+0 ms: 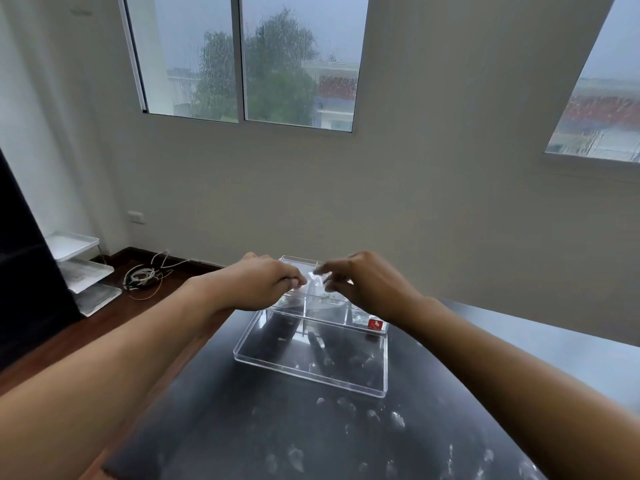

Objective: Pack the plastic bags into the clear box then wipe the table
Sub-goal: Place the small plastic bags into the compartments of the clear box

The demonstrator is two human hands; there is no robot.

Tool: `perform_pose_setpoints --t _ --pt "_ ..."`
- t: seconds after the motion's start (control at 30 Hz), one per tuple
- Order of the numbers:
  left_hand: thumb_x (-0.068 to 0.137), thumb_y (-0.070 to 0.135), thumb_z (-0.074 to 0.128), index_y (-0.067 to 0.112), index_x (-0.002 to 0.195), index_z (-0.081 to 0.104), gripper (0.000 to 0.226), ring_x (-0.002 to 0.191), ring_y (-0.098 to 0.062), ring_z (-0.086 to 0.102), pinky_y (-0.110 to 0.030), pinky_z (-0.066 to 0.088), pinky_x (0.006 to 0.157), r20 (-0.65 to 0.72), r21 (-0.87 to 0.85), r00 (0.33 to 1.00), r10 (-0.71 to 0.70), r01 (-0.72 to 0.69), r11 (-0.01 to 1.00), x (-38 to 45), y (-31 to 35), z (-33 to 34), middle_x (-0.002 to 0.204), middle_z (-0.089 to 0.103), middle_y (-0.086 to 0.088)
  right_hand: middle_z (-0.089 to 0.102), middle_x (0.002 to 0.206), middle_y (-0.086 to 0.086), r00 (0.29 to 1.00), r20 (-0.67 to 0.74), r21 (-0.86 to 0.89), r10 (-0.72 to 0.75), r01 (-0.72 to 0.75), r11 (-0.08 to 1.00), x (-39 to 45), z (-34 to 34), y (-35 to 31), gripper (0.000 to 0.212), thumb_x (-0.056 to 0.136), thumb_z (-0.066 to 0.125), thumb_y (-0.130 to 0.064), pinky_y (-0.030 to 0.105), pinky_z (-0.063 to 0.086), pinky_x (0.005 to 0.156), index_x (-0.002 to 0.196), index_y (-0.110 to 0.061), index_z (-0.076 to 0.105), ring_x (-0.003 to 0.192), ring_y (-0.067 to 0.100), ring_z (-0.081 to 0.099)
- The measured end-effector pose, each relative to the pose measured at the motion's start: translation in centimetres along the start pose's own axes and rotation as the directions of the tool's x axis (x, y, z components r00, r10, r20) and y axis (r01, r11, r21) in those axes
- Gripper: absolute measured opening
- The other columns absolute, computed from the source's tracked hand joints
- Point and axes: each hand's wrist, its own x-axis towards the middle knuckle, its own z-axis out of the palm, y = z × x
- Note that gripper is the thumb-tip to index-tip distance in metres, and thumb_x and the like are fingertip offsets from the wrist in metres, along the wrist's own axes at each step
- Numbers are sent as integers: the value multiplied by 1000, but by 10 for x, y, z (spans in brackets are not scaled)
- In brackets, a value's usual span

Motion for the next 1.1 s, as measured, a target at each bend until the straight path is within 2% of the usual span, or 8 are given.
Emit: perform_pose_setpoints --t 0.1,0.2,0.4,0.57,0.73,0.87,1.0,1.1 --pt "106 32 38 41 131 61 36 127 -10 57 -42 32 113 -2 0 1000 -3 3 1000 0 0 0 127 67 24 79 88 -6 989 149 42 -4 -2 999 -1 -1 1 18 94 63 -8 37 57 80 97 -18 78 80 15 72" --pt "106 32 38 40 131 61 36 126 -11 58 -41 32 113 -6 10 1000 -1 1 1000 0 2 0 127 68 23 80 98 -6 977 214 109 20 -44 993 -1 -1 3 23 97 60 -6 27 55 87 104 -16 79 89 10 72" --pt "106 31 37 39 132 60 37 128 -11 57 -43 29 114 -5 8 1000 14 -13 1000 -2 1 1 128 68 22 75 120 -11 979 181 197 92 -128 972 -3 -12 10 27 94 71 -39 6 40 89 116 -26 78 105 -1 64" --pt "105 28 37 37 130 62 36 126 -10 58 -43 30 115 -6 -27 1000 27 -27 999 -6 -2 3 126 68 21 75 113 -14 965 258 95 52 -79 992 -13 -14 13 53 89 55 -72 35 50 97 111 -30 78 101 6 66" --pt "104 27 35 38 128 62 37 124 -8 58 -42 30 114 -6 -18 1000 30 -30 999 -5 -1 4 125 68 23 66 139 -2 900 435 -189 28 61 980 -20 1 4 99 80 20 -91 43 18 126 138 -23 63 134 14 54" --pt "104 29 35 39 127 62 37 122 -9 59 -43 31 114 -9 8 1000 27 -27 1000 -6 0 3 124 68 22 67 136 -3 913 408 -127 20 35 991 -17 1 2 90 86 25 -87 47 6 128 138 -24 62 135 11 53" --pt "103 32 34 40 127 62 38 122 -7 60 -44 30 115 -36 37 999 41 -40 999 -9 0 3 123 70 21 71 123 -7 971 240 -193 12 36 981 -17 -11 7 69 91 36 -80 46 17 126 120 -28 72 120 11 61" --pt "103 31 35 39 126 62 37 121 -6 61 -43 29 115 -41 36 998 48 -47 998 -12 2 5 122 70 22 71 114 -7 949 316 -302 8 92 949 -22 -8 4 70 91 34 -80 50 18 124 114 -26 73 117 14 61"
